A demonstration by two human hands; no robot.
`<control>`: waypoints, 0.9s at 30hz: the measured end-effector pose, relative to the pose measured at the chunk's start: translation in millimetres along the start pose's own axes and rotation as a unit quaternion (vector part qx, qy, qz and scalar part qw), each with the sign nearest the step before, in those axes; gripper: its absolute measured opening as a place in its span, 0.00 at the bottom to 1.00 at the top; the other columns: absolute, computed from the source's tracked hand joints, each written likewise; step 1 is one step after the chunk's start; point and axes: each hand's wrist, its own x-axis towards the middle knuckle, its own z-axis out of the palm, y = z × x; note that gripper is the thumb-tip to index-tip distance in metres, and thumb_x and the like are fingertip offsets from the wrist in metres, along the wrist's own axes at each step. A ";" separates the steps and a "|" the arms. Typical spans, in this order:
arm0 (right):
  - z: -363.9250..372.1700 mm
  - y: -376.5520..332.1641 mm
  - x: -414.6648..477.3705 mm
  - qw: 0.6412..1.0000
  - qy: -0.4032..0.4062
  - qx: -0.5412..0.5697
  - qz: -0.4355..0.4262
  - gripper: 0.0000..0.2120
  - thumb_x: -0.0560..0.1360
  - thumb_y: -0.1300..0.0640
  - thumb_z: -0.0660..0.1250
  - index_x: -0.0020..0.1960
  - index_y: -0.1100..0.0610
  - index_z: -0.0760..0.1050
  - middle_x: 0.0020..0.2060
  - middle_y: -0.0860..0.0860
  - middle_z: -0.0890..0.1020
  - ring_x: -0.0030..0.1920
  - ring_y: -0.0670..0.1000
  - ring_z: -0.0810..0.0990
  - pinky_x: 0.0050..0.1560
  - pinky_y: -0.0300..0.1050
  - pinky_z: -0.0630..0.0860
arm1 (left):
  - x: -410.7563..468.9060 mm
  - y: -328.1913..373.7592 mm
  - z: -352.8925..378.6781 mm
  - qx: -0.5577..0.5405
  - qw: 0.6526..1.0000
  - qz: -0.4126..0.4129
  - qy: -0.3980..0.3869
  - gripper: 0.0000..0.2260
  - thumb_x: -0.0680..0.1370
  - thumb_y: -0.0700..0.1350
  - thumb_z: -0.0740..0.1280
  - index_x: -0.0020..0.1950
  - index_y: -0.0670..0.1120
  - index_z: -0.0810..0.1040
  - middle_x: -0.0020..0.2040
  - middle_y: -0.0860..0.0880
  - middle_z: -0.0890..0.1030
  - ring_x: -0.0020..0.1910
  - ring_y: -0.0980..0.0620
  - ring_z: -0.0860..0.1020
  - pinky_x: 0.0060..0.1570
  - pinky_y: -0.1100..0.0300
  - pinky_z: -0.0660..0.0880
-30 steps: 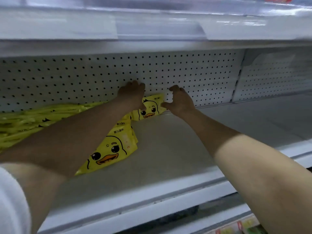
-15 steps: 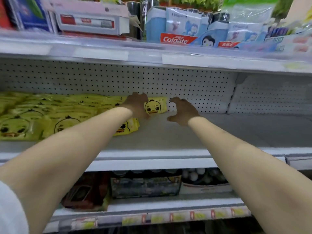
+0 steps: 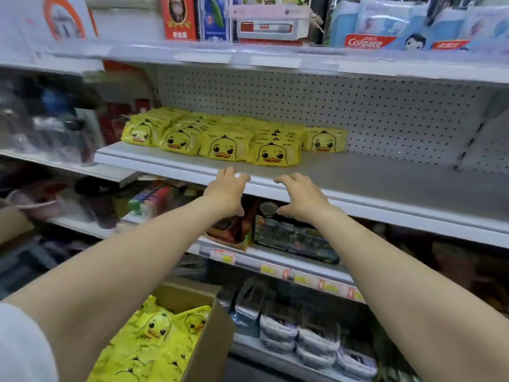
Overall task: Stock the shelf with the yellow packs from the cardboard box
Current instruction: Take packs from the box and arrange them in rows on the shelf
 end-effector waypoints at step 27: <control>318.3 -257.2 64.7 0.936 -0.342 0.021 -0.075 0.29 0.72 0.49 0.75 0.70 0.54 0.72 0.66 0.54 0.76 0.66 0.57 0.73 0.63 0.50 0.73 | -114.4 -360.7 204.2 -0.046 0.968 -0.122 -0.216 0.36 0.72 0.56 0.74 0.74 0.48 0.63 0.73 0.43 0.65 0.71 0.40 0.64 0.66 0.44 0.69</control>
